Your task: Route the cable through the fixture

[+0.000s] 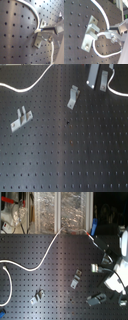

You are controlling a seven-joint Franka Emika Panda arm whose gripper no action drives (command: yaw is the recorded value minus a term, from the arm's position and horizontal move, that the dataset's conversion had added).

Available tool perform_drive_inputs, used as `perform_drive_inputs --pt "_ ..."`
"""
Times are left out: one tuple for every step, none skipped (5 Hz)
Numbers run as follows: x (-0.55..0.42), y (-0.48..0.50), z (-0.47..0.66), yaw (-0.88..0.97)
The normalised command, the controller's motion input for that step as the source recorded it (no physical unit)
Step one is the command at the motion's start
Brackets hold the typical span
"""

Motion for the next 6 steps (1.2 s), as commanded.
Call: perform_drive_inputs --pt "-0.458 -0.040 -0.09 0.18" --pt "-0.330 0.061 -0.22 0.24" --pt "-0.090 0.088 -0.30 0.23" --pt "-0.059 -0.049 0.00 0.15" --pt "-0.124 -0.235 0.19 0.03" --pt "-0.149 -0.115 0.28 0.03"
